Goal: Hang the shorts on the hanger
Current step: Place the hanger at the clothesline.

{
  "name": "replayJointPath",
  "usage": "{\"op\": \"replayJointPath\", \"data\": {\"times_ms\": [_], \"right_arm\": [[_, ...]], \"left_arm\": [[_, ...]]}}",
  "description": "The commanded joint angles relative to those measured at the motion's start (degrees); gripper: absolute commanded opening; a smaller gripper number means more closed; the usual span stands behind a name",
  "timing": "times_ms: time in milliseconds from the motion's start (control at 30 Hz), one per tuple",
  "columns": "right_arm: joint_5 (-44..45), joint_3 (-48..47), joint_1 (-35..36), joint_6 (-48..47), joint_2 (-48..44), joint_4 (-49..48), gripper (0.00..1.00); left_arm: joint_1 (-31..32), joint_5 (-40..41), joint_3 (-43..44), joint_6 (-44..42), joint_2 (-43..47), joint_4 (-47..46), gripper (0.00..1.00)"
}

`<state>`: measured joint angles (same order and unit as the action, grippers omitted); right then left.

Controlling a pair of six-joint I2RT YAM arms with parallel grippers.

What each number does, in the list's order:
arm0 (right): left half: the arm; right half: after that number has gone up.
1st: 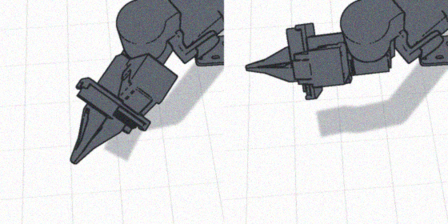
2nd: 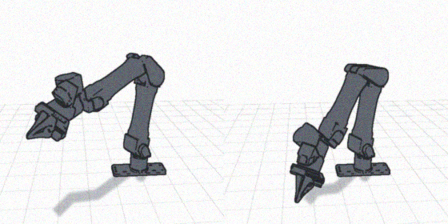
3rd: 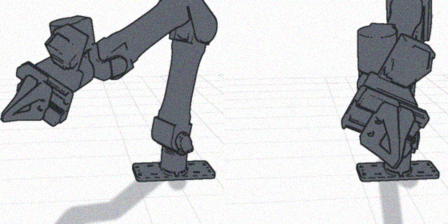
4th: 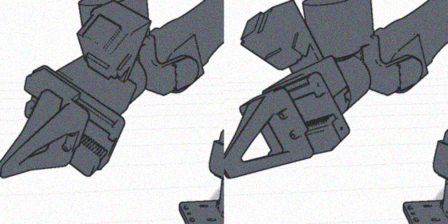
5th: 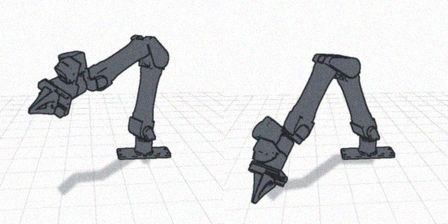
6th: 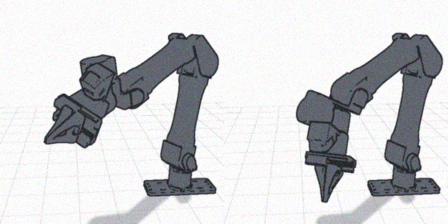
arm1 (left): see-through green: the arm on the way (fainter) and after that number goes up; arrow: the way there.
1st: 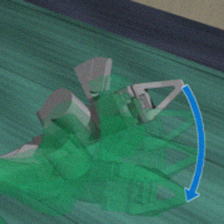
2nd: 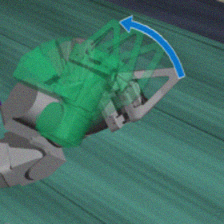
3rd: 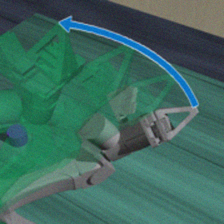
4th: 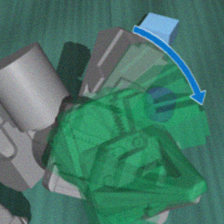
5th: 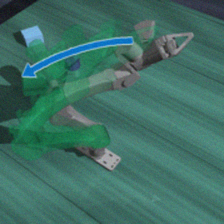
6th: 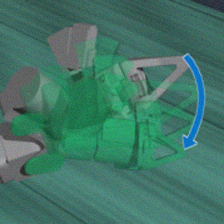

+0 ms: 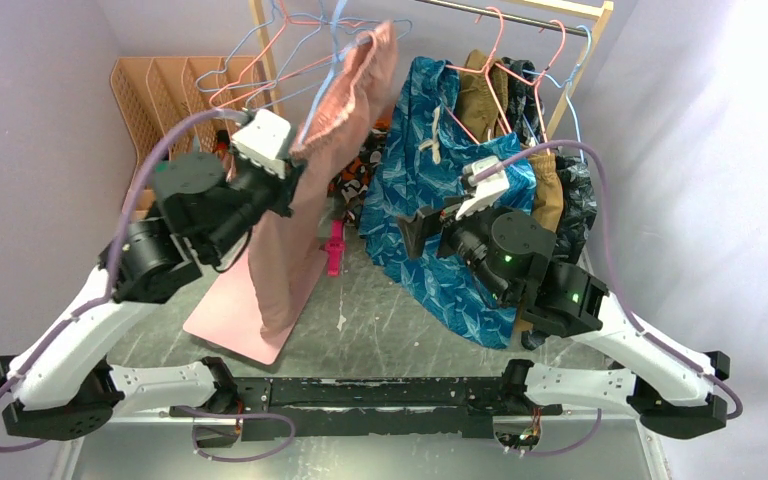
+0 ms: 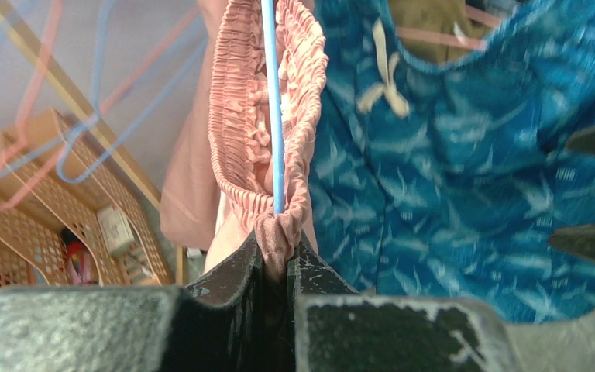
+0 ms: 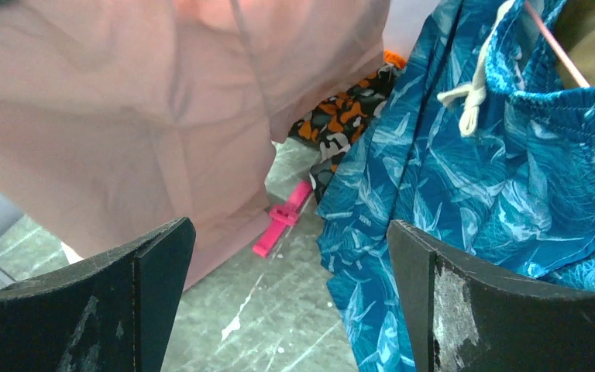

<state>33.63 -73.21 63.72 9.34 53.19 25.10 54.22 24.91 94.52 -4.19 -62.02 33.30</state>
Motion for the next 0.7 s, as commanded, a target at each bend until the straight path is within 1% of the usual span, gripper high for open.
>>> {"op": "replayJointPath", "data": {"times_ms": [0, 167, 233, 300, 367, 400, 467, 567, 667], "right_arm": [[-1.4, 0.8, 0.0, -0.5, -2.5, 1.2, 0.99], [-2.3, 3.1, 0.0, -0.8, -6.5, 1.2, 0.99], [-2.4, 3.3, 0.0, -0.5, -7.6, 1.6, 0.99], [-2.3, 3.3, 0.0, 0.0, -8.4, 2.4, 0.98], [-2.0, 3.3, 0.1, 0.4, -9.4, 2.7, 0.98], [-1.9, 3.5, 0.0, 0.5, -9.8, 2.9, 0.98], [-1.5, 3.7, 0.1, 0.7, -10.6, 3.3, 0.98], [-0.6, 4.1, 0.1, 0.8, -11.4, 4.1, 0.98], [-0.4, 4.7, 0.0, 1.1, -12.0, 4.5, 0.98]], "left_arm": [[0.2, -2.7, -3.5, 1.6, 1.3, -1.6, 0.07], [0.2, -1.3, -6.9, 0.0, 1.7, -5.2, 0.07], [0.0, 0.0, -7.7, -1.4, 0.9, -7.3, 0.07], [-1.0, -0.5, -8.1, -2.4, -0.7, -8.8, 0.07], [-4.4, -3.7, -7.4, -1.4, -2.6, -9.2, 0.07], [-6.6, -7.2, -7.1, -0.3, -3.4, -9.3, 0.07], [-10.8, -11.4, -7.1, 1.6, -4.4, -10.7, 0.07], [-13.0, -14.1, -7.0, 3.3, -5.8, -13.1, 0.07], [-13.4, -15.2, -5.5, 4.3, -7.9, -14.0, 0.07]]}}
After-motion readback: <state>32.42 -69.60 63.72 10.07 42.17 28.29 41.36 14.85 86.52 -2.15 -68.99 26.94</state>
